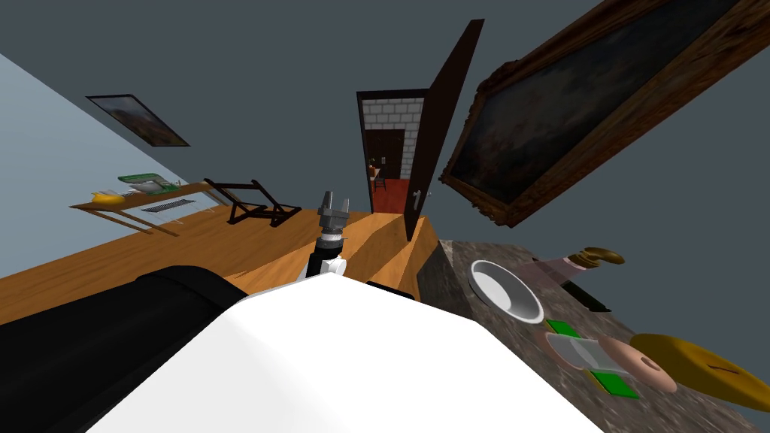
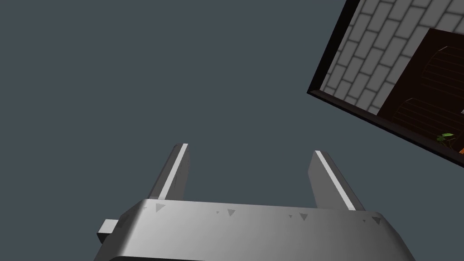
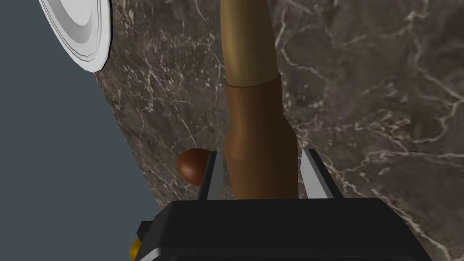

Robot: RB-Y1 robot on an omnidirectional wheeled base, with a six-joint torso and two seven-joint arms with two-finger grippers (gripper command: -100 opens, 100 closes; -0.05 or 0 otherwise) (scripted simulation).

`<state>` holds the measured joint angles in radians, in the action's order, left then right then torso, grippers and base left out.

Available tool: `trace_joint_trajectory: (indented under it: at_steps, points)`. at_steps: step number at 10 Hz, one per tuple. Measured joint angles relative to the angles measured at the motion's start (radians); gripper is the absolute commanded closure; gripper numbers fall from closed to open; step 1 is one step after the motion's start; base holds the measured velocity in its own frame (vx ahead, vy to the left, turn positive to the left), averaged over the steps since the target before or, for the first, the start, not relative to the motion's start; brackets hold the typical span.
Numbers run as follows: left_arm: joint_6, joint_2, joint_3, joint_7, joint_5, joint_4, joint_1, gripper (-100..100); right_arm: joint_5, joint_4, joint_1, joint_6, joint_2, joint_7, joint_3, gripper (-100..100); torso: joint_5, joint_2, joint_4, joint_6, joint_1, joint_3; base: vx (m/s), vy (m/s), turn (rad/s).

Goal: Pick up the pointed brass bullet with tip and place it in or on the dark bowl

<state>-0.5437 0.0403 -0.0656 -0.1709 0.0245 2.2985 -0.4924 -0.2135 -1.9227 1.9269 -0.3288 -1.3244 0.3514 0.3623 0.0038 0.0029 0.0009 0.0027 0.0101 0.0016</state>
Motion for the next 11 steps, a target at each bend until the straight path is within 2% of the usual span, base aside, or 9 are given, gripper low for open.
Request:
trace_joint_trajectory:
  at_steps: [1, 4, 5, 7, 11]
  points:
    - [0.0, 0.0, 0.0, 0.0, 0.0, 0.0, 0.0, 0, -0.009, 0.012, 0.003, -0.015, 0.026, 0.009, 0.002, 100, 0.0, 0.0, 0.0, 0.001, 0.001, 0.0, -0.004, 0.085, -0.034]
    - [0.0, 0.0, 0.0, 0.0, 0.0, 0.0, 0.0, 0, -0.004, -0.008, 0.067, -0.058, 0.074, 0.028, 0.057, 100, 0.001, -0.002, -0.001, 0.0, -0.001, -0.001, 0.002, 0.061, -0.053]
    - [0.0, 0.0, 0.0, 0.0, 0.0, 0.0, 0.0, 0, -0.011, 0.007, 0.068, -0.05, 0.097, 0.034, 0.059, 100, 0.001, -0.002, 0.0, 0.0, -0.003, -0.001, 0.002, 0.021, -0.072]
    - [0.0, 0.0, 0.0, 0.0, 0.0, 0.0, 0.0, 0, -0.012, -0.002, 0.073, -0.068, 0.139, 0.05, 0.063, 100, 0.0, -0.002, 0.0, 0.001, -0.005, -0.001, 0.007, 0.005, -0.089]
    - [0.0, 0.0, 0.0, 0.0, 0.0, 0.0, 0.0, 0, -0.006, -0.055, 0.094, -0.078, 0.232, 0.078, 0.08, 100, -0.001, -0.003, 0.001, 0.0, -0.008, -0.001, 0.025, -0.022, -0.08]
